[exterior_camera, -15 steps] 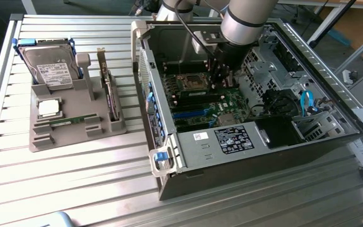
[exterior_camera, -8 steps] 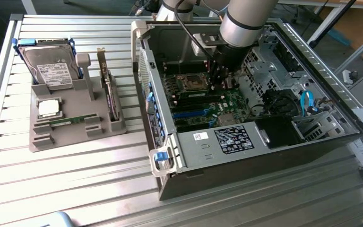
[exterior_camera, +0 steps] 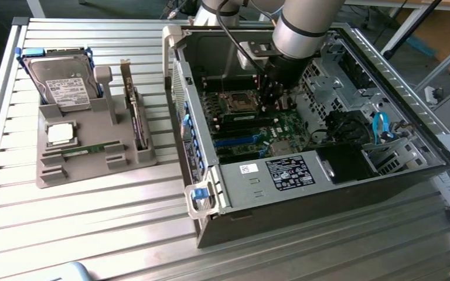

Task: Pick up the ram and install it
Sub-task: 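Insert the ram into the slot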

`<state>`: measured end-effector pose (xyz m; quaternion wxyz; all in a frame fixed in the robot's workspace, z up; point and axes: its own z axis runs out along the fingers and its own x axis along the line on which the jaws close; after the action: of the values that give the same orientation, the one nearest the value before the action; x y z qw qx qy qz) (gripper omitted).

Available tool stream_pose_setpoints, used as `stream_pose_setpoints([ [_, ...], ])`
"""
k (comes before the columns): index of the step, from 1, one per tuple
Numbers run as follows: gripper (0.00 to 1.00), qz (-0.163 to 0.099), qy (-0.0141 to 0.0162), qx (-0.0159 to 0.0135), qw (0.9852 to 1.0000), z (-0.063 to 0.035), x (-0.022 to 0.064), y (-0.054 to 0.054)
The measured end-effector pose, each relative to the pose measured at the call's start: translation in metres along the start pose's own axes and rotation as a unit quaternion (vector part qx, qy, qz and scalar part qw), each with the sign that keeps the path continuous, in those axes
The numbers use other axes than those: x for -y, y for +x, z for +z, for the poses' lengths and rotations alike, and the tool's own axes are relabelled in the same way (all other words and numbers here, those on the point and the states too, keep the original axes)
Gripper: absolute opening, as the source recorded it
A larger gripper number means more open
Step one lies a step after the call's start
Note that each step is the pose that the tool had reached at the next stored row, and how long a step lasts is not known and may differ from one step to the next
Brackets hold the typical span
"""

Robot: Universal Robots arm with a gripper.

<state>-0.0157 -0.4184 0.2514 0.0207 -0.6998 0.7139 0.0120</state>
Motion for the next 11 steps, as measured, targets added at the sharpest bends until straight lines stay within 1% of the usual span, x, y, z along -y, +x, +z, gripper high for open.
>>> stream_pose_setpoints([
  [2,0.12,-0.002,-0.0001,-0.0009,1.0,-0.0001,0.0,0.0001],
  [11,0.12,-0.003,-0.0002,-0.0009,1.0,0.0022,0.0,-0.0004],
])
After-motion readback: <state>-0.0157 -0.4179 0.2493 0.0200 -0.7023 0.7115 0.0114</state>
